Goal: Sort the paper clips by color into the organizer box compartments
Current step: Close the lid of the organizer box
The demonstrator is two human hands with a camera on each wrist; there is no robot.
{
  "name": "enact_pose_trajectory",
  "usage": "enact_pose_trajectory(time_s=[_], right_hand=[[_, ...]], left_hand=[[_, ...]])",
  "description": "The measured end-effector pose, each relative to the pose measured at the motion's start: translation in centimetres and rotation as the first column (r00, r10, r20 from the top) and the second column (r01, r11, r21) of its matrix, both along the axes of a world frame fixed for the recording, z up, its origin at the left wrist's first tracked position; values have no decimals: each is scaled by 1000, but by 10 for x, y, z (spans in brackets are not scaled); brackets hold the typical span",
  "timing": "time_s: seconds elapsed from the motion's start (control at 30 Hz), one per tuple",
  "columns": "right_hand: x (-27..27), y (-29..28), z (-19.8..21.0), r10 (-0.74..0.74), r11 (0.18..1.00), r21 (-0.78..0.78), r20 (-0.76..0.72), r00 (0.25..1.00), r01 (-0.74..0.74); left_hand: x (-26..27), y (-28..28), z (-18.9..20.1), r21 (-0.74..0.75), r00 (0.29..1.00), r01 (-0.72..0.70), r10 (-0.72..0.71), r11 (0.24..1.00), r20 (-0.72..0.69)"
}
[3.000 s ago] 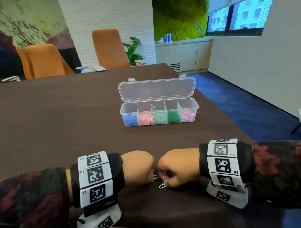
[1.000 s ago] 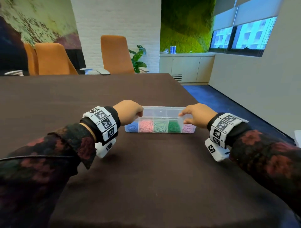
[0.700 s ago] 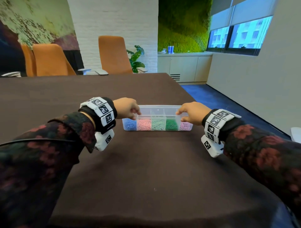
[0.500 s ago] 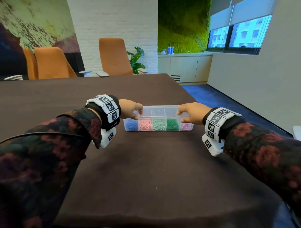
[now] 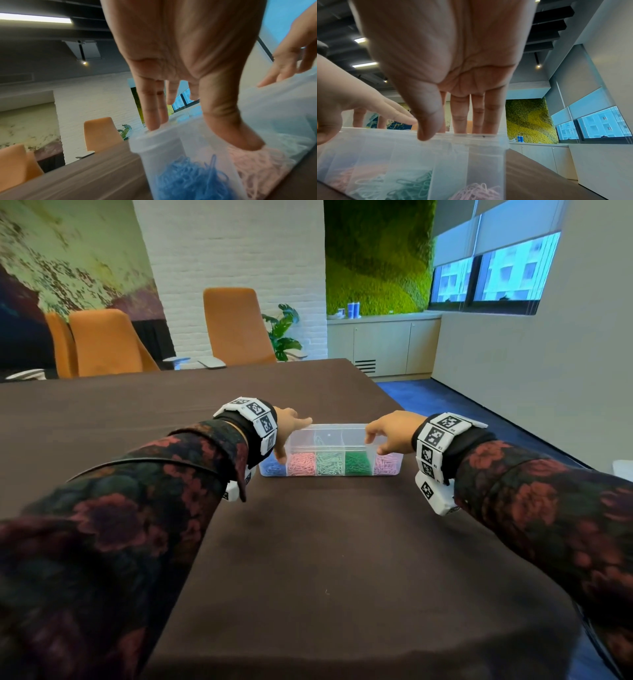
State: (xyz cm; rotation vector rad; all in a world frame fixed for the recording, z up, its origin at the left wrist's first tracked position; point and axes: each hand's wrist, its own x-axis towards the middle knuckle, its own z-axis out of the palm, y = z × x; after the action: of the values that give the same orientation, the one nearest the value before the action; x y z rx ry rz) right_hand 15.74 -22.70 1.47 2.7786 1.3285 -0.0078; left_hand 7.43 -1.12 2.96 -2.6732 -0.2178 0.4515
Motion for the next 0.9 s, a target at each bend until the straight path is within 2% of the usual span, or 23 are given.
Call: enact_pose_trajectory(time_s=[0.17, 0.37, 0.5, 0.63, 0.7, 0.8, 0.9], right_hand=[[5, 1, -3, 8, 1000, -1, 6, 1000, -8], [8, -1, -3, 19, 1000, 25, -14, 1000, -19], [11, -2, -3, 18, 999, 27, -28, 999, -17], [22, 8, 4, -24, 992, -121, -45, 999, 18], [29, 17, 6, -34, 979, -201, -98, 995, 14], [36, 25, 7, -33, 973, -233, -189, 981, -12], [41, 26, 2, 0, 974, -225, -118, 993, -27]], left_hand=[[9, 6, 4, -36, 997, -72, 70, 997, -38], [7, 17, -1, -127, 999, -38, 41, 991, 21], [5, 17, -6, -131, 997, -16, 25, 991, 67], [5, 19, -10, -149, 997, -3, 15, 989, 77], [9, 23, -13, -164, 996, -4, 18, 986, 82], [14, 29, -13, -167, 996, 4, 11, 986, 88], [18, 30, -14, -160, 997, 14, 0, 987, 82]])
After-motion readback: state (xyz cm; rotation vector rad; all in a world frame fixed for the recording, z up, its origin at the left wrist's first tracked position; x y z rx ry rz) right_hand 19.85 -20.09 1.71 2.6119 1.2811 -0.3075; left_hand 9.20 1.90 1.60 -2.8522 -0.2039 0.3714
